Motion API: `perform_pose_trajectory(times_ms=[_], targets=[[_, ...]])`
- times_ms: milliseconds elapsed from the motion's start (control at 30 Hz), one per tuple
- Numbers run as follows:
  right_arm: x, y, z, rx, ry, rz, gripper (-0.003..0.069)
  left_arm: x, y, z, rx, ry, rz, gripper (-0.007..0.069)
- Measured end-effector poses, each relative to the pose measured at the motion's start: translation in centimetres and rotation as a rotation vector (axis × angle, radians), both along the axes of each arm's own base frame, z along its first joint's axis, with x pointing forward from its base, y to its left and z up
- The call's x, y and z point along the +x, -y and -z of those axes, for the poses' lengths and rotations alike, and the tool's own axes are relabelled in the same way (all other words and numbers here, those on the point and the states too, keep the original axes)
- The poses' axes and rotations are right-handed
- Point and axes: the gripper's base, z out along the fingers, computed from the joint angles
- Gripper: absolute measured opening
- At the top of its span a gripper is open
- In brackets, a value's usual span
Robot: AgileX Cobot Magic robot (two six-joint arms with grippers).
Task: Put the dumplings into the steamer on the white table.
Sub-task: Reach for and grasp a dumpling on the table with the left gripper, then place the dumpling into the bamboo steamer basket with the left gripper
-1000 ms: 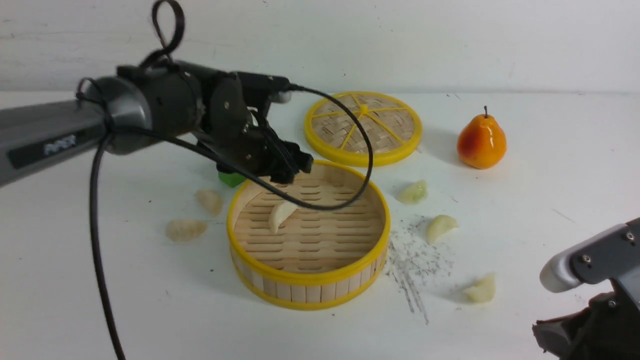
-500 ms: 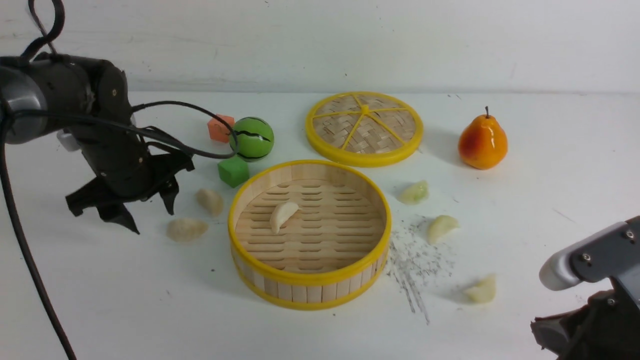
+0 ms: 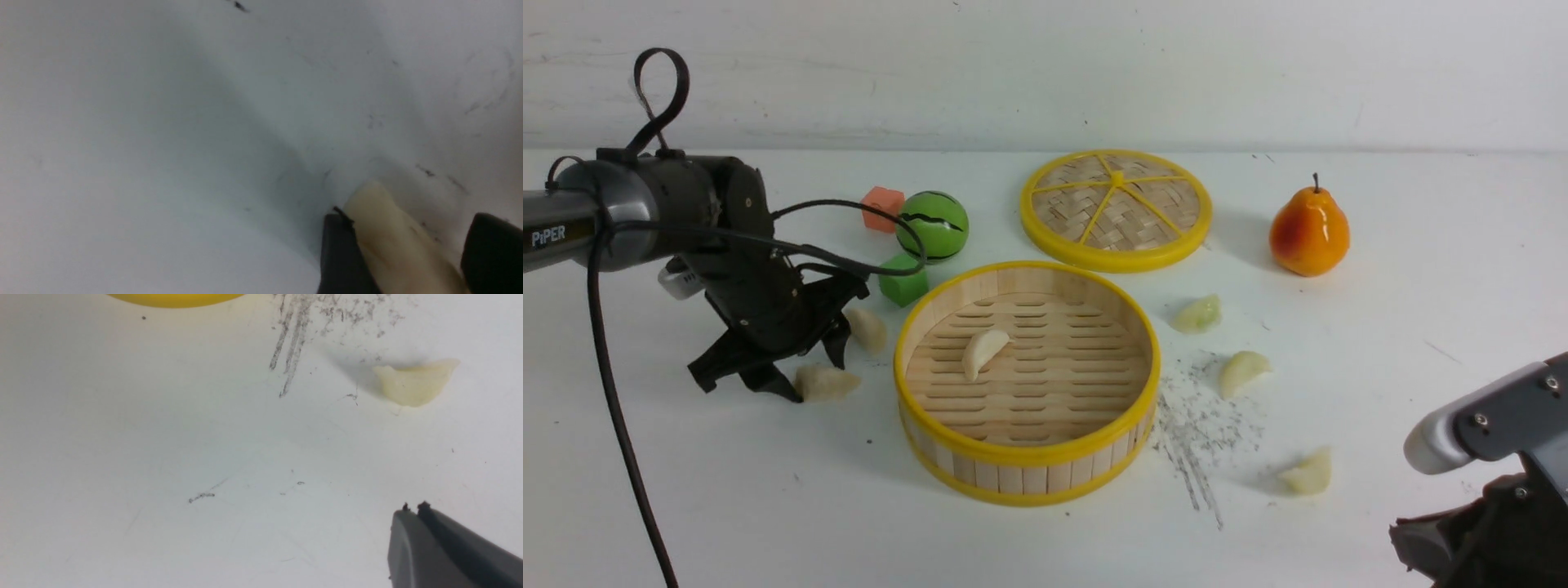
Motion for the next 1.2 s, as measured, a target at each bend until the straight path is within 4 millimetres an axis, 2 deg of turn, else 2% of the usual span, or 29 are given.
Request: perform_pose_trajectory(times_ms=[133, 533, 600, 700, 767, 833, 867, 933, 967, 1033, 1067, 1200], targets=[[0.0, 0.0, 0.0, 0.003, -0.001, 0.001, 0.0009, -0.2, 0.0, 0.1, 0.026, -0.019, 0.091, 0.0236], [0.0, 0.0, 0.0, 0.007, -0.002, 0.003, 0.0012, -0.8, 0.2, -0.6, 0.077, -0.083, 0.348, 0.0232], [0.0, 0.0, 0.0, 0.007, -0.001, 0.003, 0.0013, -0.7, 0.2, -2.3, 0.081, -0.073, 0.391, 0.0232], [0.0, 0.0, 0.0, 0.008, 0.0, 0.003, 0.0013, -0.3, 0.9, -6.2, 0.094, 0.013, 0.444, 0.0232], [0.0, 0.0, 0.0, 0.009, 0.003, 0.003, 0.0013, -0.2, 2.3, -8.9, 0.106, 0.075, 0.495, 0.0232], [0.0, 0.0, 0.0, 0.009, 0.004, 0.003, 0.0013, -0.3, 4.1, -10.4, 0.114, 0.118, 0.56, 0.0232], [0.0, 0.0, -0.1, 0.007, 0.005, 0.002, 0.0013, -0.5, 5.9, -11.2, 0.122, 0.152, 0.619, 0.0232], [0.1, 0.0, -0.1, 0.007, 0.007, 0.002, 0.0015, -0.9, 9.0, -11.5, 0.129, 0.187, 0.716, 0.0232], [0.1, 0.0, -0.1, 0.006, 0.009, 0.001, 0.0017, -1.2, 11.3, -11.3, 0.133, 0.21, 0.78, 0.0232], [0.1, 0.0, -0.1, 0.005, 0.011, 0.0, 0.0018, -1.3, 13.2, -10.7, 0.142, 0.222, 0.829, 0.0232], [0.1, 0.0, -0.1, 0.004, 0.011, 0.0, 0.002, -1.1, 15.1, -9.4, 0.174, 0.232, 0.879, 0.0232], [0.1, 0.0, -0.1, 0.003, 0.01, -0.001, 0.0021, -0.4, 17.5, -6.0, 0.306, 0.232, 0.978, 0.0232]])
